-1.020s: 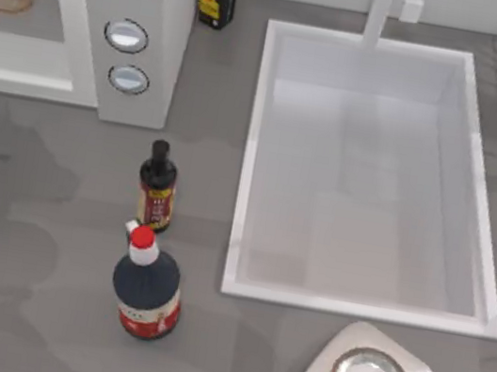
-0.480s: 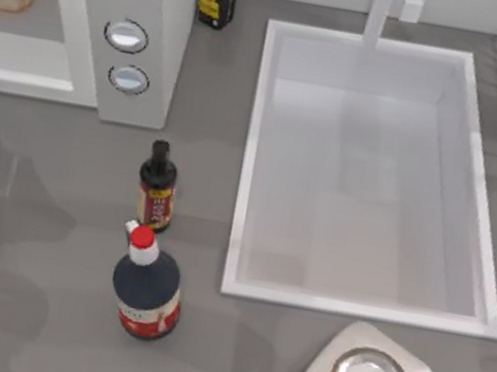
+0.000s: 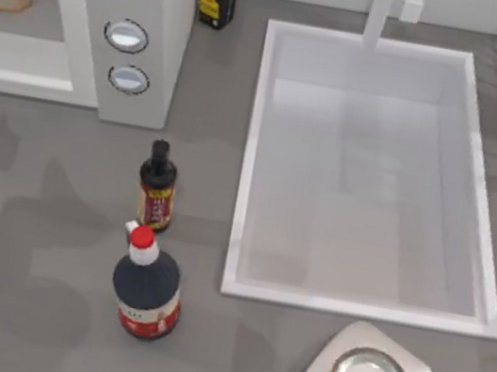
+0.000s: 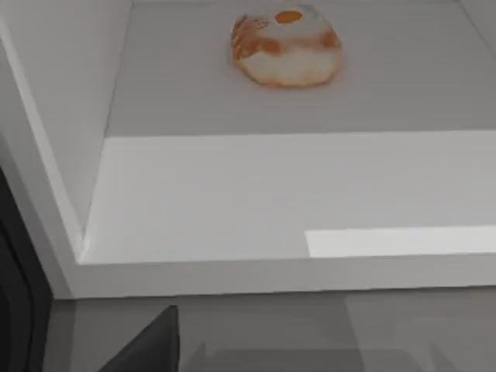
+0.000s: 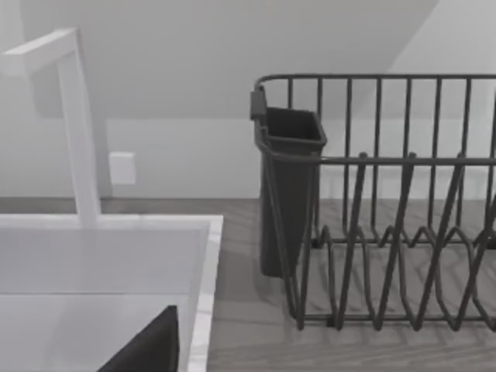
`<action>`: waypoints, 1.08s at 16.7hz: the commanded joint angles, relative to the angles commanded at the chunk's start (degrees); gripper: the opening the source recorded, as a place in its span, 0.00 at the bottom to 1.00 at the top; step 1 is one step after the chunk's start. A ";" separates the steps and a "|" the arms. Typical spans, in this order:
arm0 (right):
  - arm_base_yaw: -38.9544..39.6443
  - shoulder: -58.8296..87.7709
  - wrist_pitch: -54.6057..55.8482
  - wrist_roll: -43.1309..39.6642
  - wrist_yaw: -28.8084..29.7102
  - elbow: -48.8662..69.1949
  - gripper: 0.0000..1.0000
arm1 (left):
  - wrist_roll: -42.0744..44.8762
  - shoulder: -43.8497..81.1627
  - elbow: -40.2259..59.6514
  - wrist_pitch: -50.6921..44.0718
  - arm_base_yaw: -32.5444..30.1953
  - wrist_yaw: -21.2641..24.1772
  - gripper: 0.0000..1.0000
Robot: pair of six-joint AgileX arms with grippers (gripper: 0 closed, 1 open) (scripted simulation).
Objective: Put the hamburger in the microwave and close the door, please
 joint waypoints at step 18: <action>0.00 0.00 0.00 0.00 0.00 0.00 1.00 | -1.19 -24.17 0.18 -18.92 -2.30 -3.23 1.00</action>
